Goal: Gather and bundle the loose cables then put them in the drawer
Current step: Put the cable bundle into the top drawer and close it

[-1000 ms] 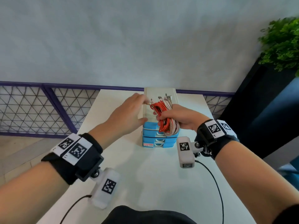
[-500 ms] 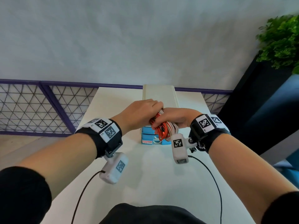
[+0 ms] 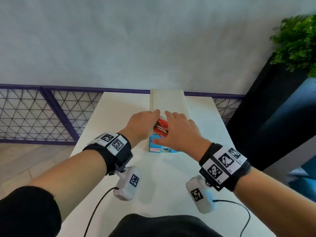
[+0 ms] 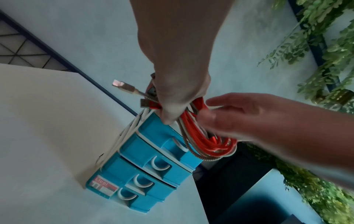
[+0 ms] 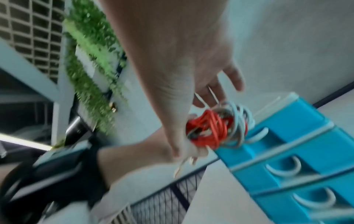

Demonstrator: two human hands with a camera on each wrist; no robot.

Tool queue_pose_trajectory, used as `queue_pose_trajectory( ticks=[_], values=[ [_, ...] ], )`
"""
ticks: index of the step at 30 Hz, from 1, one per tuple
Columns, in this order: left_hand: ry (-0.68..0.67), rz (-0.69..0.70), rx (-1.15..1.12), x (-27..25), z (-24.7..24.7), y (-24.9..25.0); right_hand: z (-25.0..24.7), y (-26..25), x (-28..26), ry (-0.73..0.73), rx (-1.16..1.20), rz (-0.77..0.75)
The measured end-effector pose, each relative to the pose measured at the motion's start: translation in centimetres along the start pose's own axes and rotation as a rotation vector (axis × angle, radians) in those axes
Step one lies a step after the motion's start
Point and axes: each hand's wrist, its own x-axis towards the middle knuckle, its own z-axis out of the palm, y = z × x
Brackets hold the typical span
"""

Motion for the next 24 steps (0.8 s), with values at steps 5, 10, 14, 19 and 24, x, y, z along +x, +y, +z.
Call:
queue_pose_trajectory(
  ticks=[5, 10, 14, 19, 24],
  values=[
    [-0.13, -0.101, -0.331, -0.9, 0.0, 0.2, 3.2, 0.2, 0.1, 0.129, -0.283, 0.008],
    [-0.2, -0.05, -0.428, -2.9, 1.0, 1.1, 4.2, 1.9, -0.2, 0.071, -0.096, -0.085],
    [-0.314, -0.014, -0.405, -3.1, 2.2, 1.5, 5.2, 2.7, -1.2, -0.017, -0.07, -0.088],
    [-0.216, 0.025, -0.477, -1.3, 1.7, 0.4, 5.2, 4.3, -1.1, -0.045, -0.069, -0.064],
    [0.007, 0.002, -0.459, 0.9, 0.5, -1.3, 4.3, 4.6, -0.6, -0.026, -0.042, -0.07]
  ],
)
